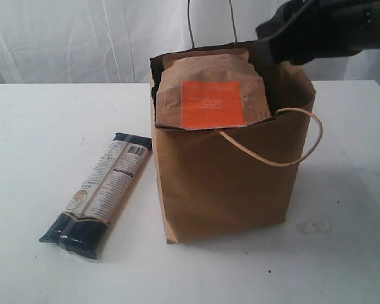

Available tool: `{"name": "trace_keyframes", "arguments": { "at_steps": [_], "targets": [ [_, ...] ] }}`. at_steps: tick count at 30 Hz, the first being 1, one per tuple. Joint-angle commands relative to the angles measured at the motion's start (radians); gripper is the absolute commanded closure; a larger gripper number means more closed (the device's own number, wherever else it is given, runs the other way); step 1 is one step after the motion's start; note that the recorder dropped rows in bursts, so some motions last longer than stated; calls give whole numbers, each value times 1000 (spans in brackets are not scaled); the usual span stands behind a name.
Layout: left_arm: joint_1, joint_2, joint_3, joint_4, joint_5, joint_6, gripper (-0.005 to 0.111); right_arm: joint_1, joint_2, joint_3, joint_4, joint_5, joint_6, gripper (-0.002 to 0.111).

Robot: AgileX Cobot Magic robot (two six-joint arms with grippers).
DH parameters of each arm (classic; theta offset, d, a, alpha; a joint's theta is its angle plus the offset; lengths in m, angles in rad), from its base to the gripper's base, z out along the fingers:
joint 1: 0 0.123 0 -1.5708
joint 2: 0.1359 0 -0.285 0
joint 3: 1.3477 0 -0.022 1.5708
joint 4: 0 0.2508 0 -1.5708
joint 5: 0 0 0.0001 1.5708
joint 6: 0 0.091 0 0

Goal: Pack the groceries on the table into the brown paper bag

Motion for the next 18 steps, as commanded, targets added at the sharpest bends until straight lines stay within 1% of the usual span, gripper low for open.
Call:
{"name": "trace_keyframes", "arguments": {
  "at_steps": [1, 6, 10, 14, 18],
  "targets": [
    [1, -4, 3, -4, 3, 0, 107, -6, -87, -3, 2, -68, 6, 59],
    [1, -4, 3, -4, 3, 0, 107, -6, -194, -3, -61, -33, 38, 59],
    [1, -4, 3, -4, 3, 0, 107, -8, -267, -3, -199, 42, 146, 59],
    [1, -4, 3, -4, 3, 0, 107, -8, -337, -3, -379, 205, 306, 59],
    [1, -4, 3, -4, 3, 0, 107, -8, -389, 11, -453, 390, 353, 59]
  ]
}}
